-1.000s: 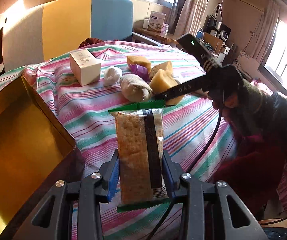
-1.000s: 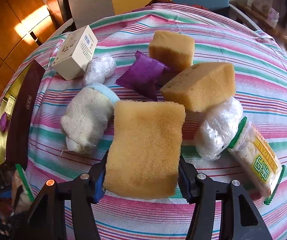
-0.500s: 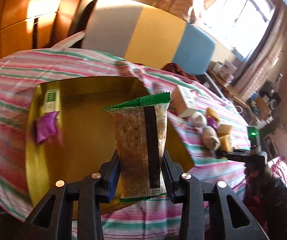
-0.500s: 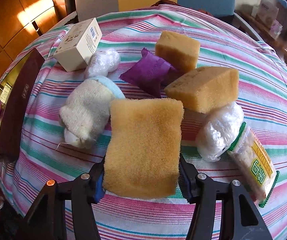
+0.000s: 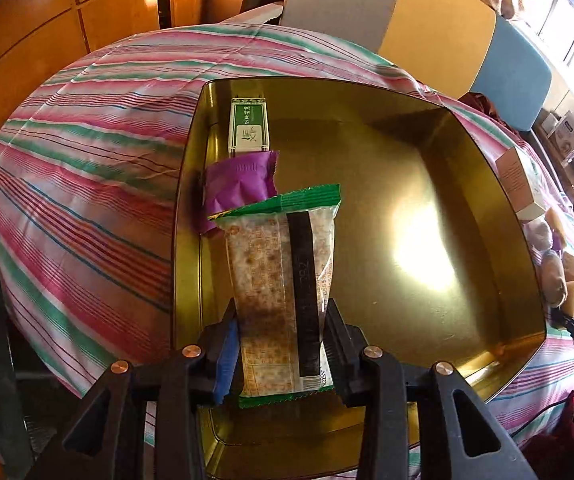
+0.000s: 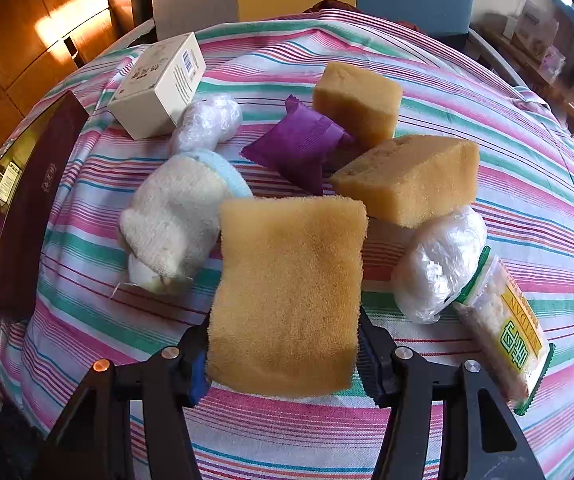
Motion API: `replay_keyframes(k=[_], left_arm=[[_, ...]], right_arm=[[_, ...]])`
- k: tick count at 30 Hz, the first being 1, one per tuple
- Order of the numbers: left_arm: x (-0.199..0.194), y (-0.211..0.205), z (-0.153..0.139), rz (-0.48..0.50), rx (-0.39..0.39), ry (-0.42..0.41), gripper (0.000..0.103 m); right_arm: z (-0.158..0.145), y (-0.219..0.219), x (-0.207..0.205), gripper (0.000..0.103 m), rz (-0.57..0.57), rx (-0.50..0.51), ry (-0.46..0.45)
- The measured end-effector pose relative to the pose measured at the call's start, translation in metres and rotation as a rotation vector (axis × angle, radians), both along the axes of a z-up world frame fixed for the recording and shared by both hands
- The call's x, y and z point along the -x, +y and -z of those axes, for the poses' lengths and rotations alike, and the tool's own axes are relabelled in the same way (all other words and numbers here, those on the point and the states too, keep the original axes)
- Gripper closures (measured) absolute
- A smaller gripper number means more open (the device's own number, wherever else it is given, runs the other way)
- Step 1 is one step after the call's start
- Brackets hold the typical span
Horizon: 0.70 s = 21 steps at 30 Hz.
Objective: Organize objects
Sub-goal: 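Place the cracker packet in the gold tray beside the purple candy with the left gripper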
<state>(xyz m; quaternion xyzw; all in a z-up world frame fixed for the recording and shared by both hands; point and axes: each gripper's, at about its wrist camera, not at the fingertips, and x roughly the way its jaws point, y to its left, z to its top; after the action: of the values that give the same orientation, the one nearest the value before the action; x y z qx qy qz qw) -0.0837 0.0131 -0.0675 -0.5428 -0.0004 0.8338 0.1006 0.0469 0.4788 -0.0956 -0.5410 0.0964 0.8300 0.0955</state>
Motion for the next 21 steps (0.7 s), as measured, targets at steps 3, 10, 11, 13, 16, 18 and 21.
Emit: replay_keyframes(k=[3,10,11,13,16,18,21], left_arm=[[-0.001,0.0,-0.001,0.005,0.051,0.032,0.06],[-0.011,0.005,-0.01,0.003,0.102,0.1,0.058],[-0.013,0.006,-0.013,0.006,0.104,0.112,0.058],[-0.018,0.012,-0.018,0.02,0.123,0.148,0.058],[-0.027,0.015,-0.026,0.04,0.125,0.194,0.058],[-0.031,0.016,-0.029,0.051,0.121,0.214,0.058],[-0.035,0.018,-0.035,0.069,0.107,0.238,0.058]], right_arm=[[0.0,-0.001,0.0,0.044,0.0,-0.003,-0.001],[0.0,-0.001,0.0,0.044,0.0,-0.007,-0.002],[0.0,0.0,0.0,0.044,0.001,-0.005,-0.002],[0.0,0.002,0.001,0.044,0.009,0.009,0.0],[-0.001,0.007,0.0,0.043,0.03,0.037,0.011],[-0.002,0.009,-0.001,0.044,0.038,0.039,0.015],[-0.003,0.003,-0.002,0.05,0.024,0.006,0.016]])
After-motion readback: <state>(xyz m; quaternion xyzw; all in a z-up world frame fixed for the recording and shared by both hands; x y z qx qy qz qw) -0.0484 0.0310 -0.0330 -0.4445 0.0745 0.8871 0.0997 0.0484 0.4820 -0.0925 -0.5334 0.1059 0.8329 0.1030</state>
